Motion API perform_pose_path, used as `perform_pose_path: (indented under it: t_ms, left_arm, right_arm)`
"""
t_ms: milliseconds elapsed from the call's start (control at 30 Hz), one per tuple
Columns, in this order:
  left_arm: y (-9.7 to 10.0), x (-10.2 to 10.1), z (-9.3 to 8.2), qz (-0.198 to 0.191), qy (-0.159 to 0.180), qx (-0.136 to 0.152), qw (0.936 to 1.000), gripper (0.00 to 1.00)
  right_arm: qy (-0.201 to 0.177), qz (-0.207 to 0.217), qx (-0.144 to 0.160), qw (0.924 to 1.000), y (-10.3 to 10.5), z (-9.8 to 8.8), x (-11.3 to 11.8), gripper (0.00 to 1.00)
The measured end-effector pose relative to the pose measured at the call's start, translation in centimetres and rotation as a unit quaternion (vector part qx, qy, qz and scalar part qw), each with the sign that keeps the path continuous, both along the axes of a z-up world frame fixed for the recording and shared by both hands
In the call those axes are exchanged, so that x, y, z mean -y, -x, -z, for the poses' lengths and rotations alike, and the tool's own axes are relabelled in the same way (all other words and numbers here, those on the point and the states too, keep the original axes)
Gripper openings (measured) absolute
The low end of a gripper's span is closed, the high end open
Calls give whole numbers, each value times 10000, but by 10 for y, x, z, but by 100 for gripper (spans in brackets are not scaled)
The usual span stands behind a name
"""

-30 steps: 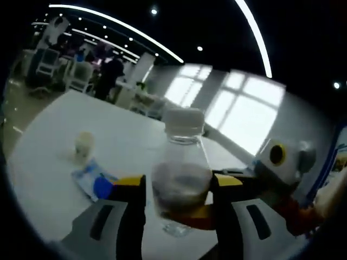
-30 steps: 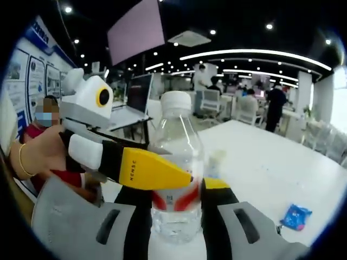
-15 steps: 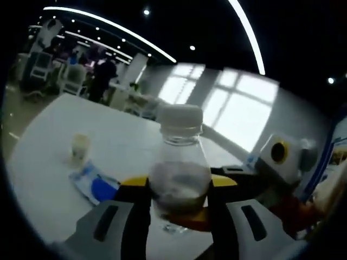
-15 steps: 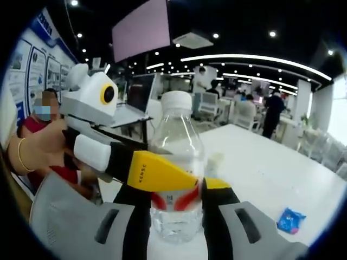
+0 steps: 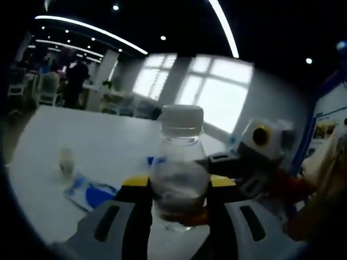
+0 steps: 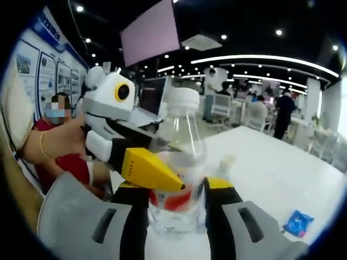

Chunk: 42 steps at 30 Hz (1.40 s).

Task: Arrange the tabletop items into an orderly group along one side of the table until the central work area is clear of visible clutter.

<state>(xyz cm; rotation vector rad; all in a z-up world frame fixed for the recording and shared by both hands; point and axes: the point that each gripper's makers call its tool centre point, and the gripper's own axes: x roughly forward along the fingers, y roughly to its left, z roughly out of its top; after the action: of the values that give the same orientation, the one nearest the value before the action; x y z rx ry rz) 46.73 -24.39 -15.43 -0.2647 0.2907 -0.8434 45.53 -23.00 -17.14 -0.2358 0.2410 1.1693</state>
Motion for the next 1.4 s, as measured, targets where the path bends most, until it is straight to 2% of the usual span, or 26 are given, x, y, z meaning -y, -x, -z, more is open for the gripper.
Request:
perform_pose_path:
  t_ms: [67,100,167,233,267,367,433,467,533,567,767,933,1000,1167,1400]
  left_arm:
    - [3,2,-2,178,-137,104,9997,36]
    - [6,5,-4,348,-220,178,9990,36]
    - [9,8,-10,534,-137,259,9981,36]
    - [12,10,-17,680,42,302,9972,35]
    - [15,13,-20,867,82,407,9954,35]
    - [21,17,-27,1131,136,463,9924,35]
    - [25,20,-33,1334,184,524,9895,35]
    - [27,21,-35,1437,200,557,9878,35]
    - [25,13,-41,1622,283,606,9845,35]
    - [27,15,-43,1703,231,647,9830,35]
    - [39,27,-50,2021,78,805,9760,35]
    - [48,31,-57,2231,222,835,9710,35]
    - [50,31,-58,2292,197,879,9692,35]
    - [51,32,-60,2372,194,837,9676,36]
    - [47,33,-66,2255,400,789,9702,37]
  right_arm:
    - [-78,-141,-110,9998,3,0,2,40]
    - [-206,-256,-264,9991,7,-1,1,40]
    - [-446,-362,-551,9968,10,-3,3,40]
    - [-755,-556,-671,9933,13,-9,5,41]
    - [-899,-620,-879,9901,15,-9,6,41]
    - [-1092,-808,-1091,9847,20,-11,9,44]
    - [-1026,-1103,-1072,9828,28,-8,11,43]
    - [-1000,-1110,-1112,9825,29,-7,12,43]
    - [-1025,-1241,-1176,9799,34,-5,12,44]
    - [-1100,-1252,-1260,9779,37,-6,12,45]
    - [-1320,-1445,-1219,9731,44,-13,9,43]
    - [-1666,-1602,-1366,9633,50,-21,5,44]
    - [-1732,-1616,-1352,9621,50,-22,4,43]
    - [-1793,-1587,-1255,9628,52,-26,4,41]
    - [-1888,-1412,-1195,9644,48,-31,5,39]
